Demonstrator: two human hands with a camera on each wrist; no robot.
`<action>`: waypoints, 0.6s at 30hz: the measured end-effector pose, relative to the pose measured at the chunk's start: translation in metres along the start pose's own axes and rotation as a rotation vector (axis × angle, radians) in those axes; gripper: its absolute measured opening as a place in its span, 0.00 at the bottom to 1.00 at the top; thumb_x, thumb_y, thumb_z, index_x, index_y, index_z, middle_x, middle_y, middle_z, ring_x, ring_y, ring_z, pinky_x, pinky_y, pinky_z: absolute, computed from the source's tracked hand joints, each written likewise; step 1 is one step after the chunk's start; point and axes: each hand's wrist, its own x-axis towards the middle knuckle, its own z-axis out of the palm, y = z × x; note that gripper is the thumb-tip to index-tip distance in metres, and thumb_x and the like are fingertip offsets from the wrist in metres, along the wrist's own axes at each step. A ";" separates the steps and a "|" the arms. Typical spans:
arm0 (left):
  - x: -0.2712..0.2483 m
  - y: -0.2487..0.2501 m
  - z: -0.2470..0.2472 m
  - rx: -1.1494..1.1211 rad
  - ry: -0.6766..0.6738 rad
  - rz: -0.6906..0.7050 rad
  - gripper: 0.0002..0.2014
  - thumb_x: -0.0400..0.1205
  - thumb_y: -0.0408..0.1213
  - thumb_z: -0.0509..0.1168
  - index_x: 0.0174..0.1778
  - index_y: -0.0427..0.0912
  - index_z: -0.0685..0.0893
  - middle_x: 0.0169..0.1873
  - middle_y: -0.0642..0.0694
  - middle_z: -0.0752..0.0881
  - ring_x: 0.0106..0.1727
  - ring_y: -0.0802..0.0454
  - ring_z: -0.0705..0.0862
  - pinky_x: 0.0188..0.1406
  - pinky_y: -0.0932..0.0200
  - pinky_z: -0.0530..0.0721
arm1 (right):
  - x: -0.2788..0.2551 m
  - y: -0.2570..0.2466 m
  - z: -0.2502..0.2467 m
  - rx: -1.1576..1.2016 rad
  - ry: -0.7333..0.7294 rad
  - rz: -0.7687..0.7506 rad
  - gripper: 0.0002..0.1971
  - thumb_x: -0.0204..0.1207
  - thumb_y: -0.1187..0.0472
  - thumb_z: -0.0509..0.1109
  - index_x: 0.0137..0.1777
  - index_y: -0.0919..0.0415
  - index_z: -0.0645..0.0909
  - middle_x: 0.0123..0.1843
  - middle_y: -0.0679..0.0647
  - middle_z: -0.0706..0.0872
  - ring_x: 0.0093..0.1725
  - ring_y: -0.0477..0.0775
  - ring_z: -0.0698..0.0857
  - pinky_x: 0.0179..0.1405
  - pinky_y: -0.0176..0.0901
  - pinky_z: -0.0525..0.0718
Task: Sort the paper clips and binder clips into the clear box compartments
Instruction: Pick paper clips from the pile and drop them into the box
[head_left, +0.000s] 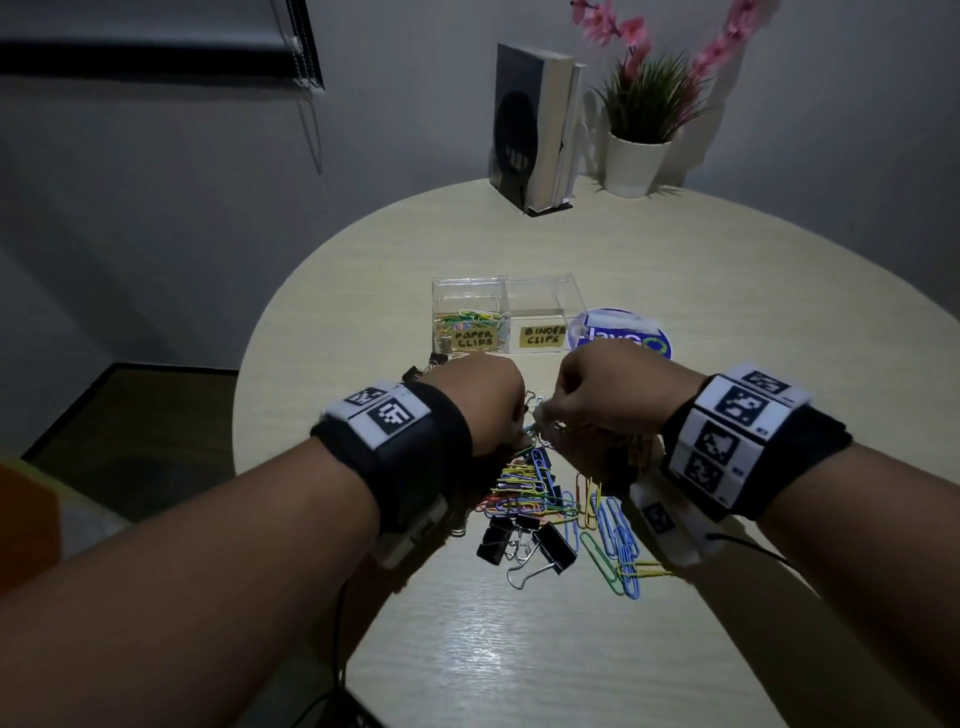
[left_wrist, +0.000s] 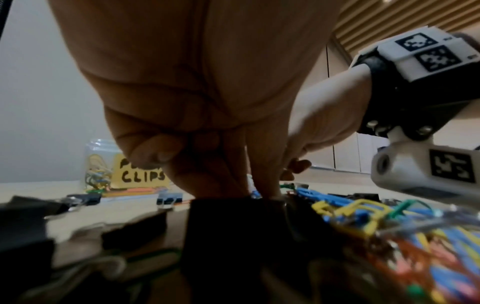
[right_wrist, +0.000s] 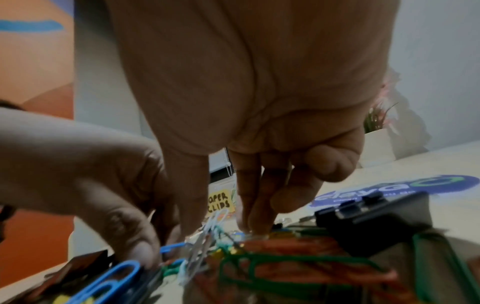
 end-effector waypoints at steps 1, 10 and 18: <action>0.001 0.001 0.000 0.005 0.002 -0.012 0.12 0.79 0.47 0.70 0.48 0.42 0.91 0.38 0.46 0.86 0.41 0.46 0.83 0.28 0.61 0.69 | 0.000 -0.001 0.003 -0.027 -0.011 -0.016 0.14 0.70 0.43 0.75 0.39 0.55 0.87 0.37 0.51 0.89 0.40 0.50 0.85 0.38 0.42 0.81; 0.000 -0.012 0.001 -0.113 -0.084 -0.033 0.08 0.78 0.39 0.69 0.46 0.39 0.91 0.44 0.42 0.91 0.41 0.49 0.83 0.42 0.55 0.81 | -0.002 0.007 0.001 0.329 -0.064 0.032 0.06 0.68 0.56 0.81 0.36 0.57 0.88 0.35 0.47 0.90 0.35 0.43 0.83 0.35 0.35 0.79; -0.007 -0.037 -0.017 -0.378 0.118 -0.057 0.04 0.75 0.32 0.72 0.38 0.46 0.90 0.27 0.59 0.84 0.30 0.63 0.80 0.32 0.66 0.76 | 0.006 0.006 -0.025 0.801 -0.025 0.095 0.07 0.65 0.64 0.82 0.40 0.62 0.87 0.29 0.50 0.85 0.25 0.44 0.79 0.17 0.32 0.73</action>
